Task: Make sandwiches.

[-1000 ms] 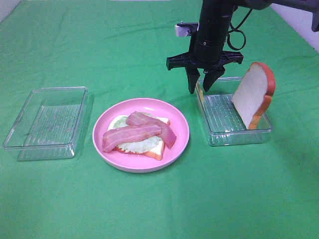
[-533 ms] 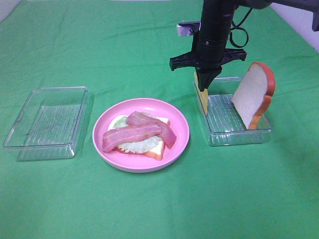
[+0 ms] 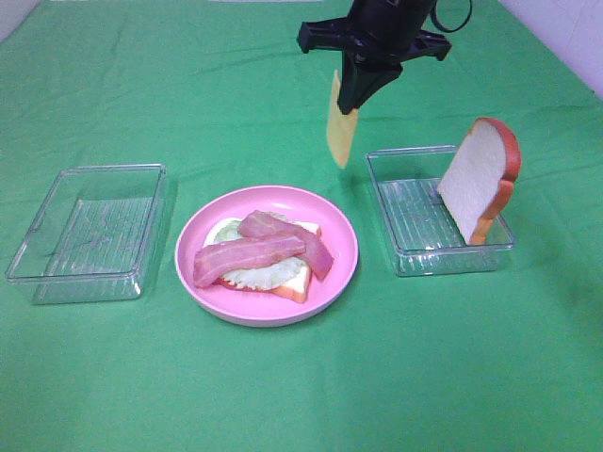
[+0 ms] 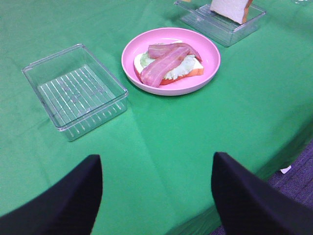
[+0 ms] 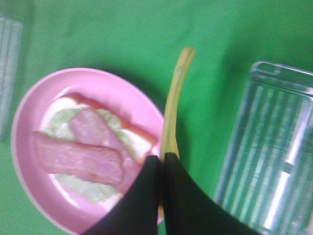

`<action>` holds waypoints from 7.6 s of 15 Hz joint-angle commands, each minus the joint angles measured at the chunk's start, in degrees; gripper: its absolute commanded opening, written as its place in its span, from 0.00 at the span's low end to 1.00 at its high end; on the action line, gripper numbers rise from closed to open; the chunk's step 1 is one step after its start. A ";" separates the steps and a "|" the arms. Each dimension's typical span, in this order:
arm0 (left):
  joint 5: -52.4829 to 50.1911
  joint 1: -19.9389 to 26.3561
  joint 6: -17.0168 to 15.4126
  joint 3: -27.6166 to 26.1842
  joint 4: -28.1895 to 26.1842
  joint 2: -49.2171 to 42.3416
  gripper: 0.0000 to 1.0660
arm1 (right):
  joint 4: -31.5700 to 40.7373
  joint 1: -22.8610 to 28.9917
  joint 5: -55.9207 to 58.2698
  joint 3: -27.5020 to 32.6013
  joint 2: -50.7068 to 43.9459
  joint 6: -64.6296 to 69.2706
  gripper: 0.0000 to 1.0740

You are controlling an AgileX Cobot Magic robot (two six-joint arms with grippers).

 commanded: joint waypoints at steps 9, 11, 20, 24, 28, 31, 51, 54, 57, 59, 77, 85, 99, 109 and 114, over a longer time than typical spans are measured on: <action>-0.69 -0.11 -0.17 0.11 -0.23 -1.20 0.58 | 39.59 -0.06 2.06 18.56 -0.29 -25.15 0.00; -0.69 -0.11 -0.17 0.11 -0.23 -1.20 0.58 | 42.80 -0.06 0.74 21.77 -0.29 -28.07 0.00; -0.69 -0.11 -0.17 0.11 -0.23 -1.20 0.58 | 42.06 -0.06 -5.73 22.92 5.27 -25.15 0.00; -0.69 -0.11 -0.17 0.11 -0.23 -1.20 0.58 | 35.92 -0.06 -8.48 22.92 5.27 -19.94 0.12; -0.69 -0.11 -0.17 0.11 -0.23 -1.20 0.58 | 32.14 -0.17 -8.94 22.86 4.13 -18.05 0.62; -0.69 -0.11 -0.17 0.11 -0.23 -1.20 0.58 | 26.07 -0.17 -8.94 22.52 -0.06 -14.67 0.67; -0.69 -0.11 -0.17 0.11 -0.23 -1.20 0.58 | -16.16 -12.72 2.29 16.90 -11.80 6.59 0.76; -0.69 -0.11 -0.17 0.11 -0.23 -1.20 0.58 | -6.59 -17.13 1.78 16.90 -9.68 -0.11 0.75; -0.69 -0.11 -0.17 0.11 -0.23 -1.20 0.58 | -5.96 -17.65 -0.11 16.90 -7.96 -0.92 0.75; -0.69 -0.11 -0.17 0.11 -0.23 -1.20 0.58 | -6.19 -17.65 -1.55 16.90 -4.70 -1.03 0.74; -0.69 -0.11 -0.17 0.11 -0.23 -1.20 0.58 | 11.29 -17.42 1.20 17.07 -11.23 -4.87 0.00; -0.69 -0.11 -0.17 0.11 -0.23 -1.20 0.58 | 46.41 -8.42 -10.66 37.13 -10.14 -22.29 0.00; -0.69 -0.11 -0.17 0.11 -0.23 -1.20 0.58 | 52.08 -4.76 -18.56 39.76 -0.74 -21.72 0.46; -0.69 -0.11 -0.17 0.11 -0.23 -1.20 0.58 | 22.12 -4.76 -8.88 39.65 -12.83 -16.67 0.72; -0.69 -0.11 -0.17 0.11 -0.23 -1.20 0.58 | 3.72 -4.76 -4.47 41.88 -29.51 -7.33 0.72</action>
